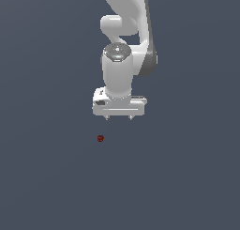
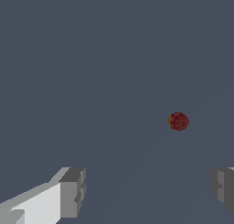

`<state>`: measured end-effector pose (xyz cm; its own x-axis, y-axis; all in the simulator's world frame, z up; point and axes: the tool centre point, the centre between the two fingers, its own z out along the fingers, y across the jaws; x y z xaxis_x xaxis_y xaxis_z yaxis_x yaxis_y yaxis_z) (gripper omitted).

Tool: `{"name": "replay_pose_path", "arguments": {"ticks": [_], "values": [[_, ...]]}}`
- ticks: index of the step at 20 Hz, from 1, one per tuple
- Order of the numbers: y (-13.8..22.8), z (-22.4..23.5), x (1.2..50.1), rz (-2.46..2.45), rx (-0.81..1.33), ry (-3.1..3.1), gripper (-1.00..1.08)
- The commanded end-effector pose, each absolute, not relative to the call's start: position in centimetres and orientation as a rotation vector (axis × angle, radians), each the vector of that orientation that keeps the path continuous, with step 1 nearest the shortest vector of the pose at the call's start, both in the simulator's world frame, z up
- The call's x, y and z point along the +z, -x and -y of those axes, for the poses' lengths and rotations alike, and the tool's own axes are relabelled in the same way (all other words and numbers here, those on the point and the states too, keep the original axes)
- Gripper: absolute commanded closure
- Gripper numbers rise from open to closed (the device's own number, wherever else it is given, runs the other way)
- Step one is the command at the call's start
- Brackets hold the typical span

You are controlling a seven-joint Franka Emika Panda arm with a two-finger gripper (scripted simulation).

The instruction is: Pick up the object and move it to a goal position.

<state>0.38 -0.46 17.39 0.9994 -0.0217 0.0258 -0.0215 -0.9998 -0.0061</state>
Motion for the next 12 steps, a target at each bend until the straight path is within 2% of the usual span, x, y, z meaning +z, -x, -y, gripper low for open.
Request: {"name": "replay_pose_path", "arguments": {"ticks": [1,12], "values": [[-0.4,0.5,17.4,-0.034,-0.041,3.135,-0.92],[-0.3,0.6,19.0,-0.033,-0.053,3.159,-0.92]]}}
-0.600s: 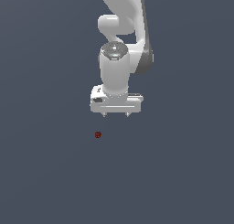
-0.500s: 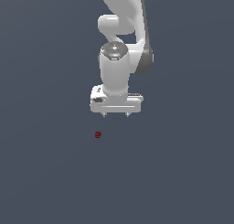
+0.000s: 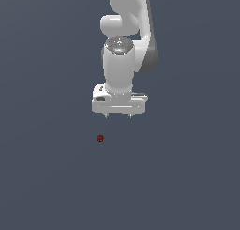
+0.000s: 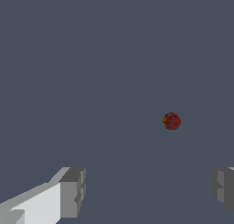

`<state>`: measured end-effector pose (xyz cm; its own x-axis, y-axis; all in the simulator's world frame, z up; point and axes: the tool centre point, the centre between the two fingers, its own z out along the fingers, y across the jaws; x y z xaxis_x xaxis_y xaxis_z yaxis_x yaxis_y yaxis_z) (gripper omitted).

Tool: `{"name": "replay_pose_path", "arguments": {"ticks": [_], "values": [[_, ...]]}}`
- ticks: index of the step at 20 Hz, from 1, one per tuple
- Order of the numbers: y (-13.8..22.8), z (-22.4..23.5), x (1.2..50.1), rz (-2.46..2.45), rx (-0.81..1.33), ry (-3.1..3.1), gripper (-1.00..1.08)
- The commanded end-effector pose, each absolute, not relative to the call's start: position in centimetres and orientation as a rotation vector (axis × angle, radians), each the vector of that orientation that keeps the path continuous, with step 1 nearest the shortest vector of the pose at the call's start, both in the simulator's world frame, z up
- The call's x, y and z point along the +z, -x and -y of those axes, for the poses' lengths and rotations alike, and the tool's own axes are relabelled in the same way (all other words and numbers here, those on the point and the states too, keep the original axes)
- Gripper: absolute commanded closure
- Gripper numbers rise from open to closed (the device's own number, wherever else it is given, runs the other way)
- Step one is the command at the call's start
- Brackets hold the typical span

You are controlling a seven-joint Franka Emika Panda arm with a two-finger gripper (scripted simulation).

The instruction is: Pick up the object and move it to a goal position.

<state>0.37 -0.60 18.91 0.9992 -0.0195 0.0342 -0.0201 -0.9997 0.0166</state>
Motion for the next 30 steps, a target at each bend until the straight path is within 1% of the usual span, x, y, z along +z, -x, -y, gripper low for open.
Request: {"name": "replay_pose_path", "arguments": {"ticks": [1,14,30], "values": [[-0.3,0.6,18.9,0.032,0.052,-3.123,-0.92],[-0.9,2.1,17.1,-0.141,0.041,-3.117,-0.92],[-2.1,6.6,11.4,-0.663,0.011,-3.054,-0.92]]}}
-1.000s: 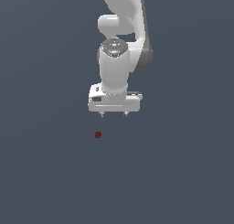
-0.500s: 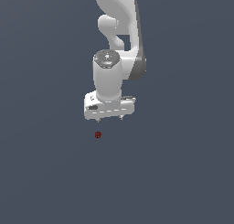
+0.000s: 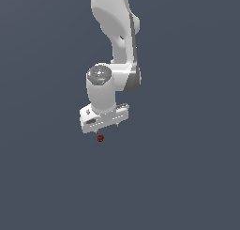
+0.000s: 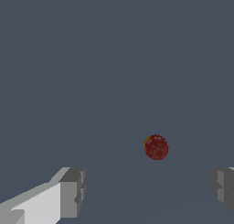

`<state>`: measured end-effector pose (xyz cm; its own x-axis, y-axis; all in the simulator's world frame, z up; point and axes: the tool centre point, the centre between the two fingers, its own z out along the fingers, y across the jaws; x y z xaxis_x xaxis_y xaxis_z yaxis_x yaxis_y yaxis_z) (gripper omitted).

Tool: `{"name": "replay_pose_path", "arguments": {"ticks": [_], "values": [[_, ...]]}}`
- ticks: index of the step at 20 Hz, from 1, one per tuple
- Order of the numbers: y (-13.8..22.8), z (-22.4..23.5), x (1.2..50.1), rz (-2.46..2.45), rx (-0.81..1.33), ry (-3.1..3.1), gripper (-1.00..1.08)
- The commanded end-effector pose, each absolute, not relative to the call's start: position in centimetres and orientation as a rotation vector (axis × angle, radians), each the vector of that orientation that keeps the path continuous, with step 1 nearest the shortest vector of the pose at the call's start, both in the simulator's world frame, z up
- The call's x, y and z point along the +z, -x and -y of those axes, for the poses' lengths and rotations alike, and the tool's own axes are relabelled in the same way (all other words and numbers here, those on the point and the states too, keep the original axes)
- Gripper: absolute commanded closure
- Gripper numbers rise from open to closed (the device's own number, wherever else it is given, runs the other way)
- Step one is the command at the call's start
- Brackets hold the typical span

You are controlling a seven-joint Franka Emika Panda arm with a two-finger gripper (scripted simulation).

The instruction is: Pick up the object and move it to a goal position.

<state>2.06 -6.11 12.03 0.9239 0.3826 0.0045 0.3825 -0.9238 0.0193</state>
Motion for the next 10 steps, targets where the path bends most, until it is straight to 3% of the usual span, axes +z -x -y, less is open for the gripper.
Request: {"name": "replay_pose_path", "arguments": {"ticks": [1,10], "values": [[-2.2,6.9,11.1,-0.696,0.009,-3.047,-0.92],[-2.4,9.1,8.1,-0.948,0.001,-2.989,-0.92]]}}
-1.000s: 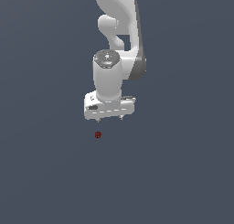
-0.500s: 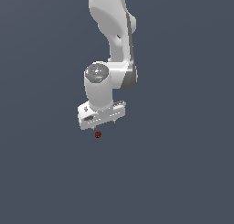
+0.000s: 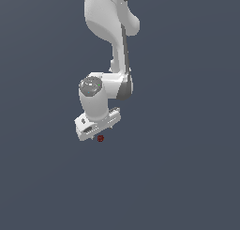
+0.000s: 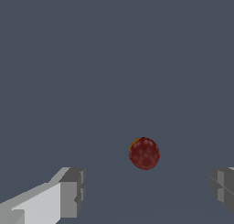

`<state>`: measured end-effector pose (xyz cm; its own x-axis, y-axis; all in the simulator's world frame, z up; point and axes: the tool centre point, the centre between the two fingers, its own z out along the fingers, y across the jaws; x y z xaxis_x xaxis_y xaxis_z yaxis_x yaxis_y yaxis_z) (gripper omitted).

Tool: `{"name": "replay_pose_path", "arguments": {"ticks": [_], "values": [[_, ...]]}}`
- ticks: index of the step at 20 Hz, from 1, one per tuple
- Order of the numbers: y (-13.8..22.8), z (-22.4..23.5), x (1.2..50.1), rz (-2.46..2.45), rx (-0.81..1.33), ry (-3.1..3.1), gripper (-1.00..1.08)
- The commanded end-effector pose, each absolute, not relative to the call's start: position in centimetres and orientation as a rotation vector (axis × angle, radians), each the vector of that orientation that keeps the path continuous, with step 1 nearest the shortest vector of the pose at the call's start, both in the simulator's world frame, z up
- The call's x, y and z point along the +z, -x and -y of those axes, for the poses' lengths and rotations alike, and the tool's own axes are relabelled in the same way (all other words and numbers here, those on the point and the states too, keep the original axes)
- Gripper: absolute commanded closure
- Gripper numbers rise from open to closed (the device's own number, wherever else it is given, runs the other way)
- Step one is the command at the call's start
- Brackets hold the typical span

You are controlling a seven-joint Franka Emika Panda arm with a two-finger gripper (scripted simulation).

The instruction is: Pick up the object and move it to a goal position.

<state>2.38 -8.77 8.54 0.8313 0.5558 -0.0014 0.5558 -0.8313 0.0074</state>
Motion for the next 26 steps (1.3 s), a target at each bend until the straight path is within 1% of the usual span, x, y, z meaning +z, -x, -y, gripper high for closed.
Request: {"name": "replay_pose_path", "arguments": {"ticks": [1,16,26], "values": [[-2.4,9.2,7.9,-0.968,0.001,-2.984,-0.92],[-2.4,10.1,6.4,-1.063,-0.001,-2.956,-0.92],[-2.3,10.1,2.2,-1.068,0.000,-2.954,-0.92]]}}
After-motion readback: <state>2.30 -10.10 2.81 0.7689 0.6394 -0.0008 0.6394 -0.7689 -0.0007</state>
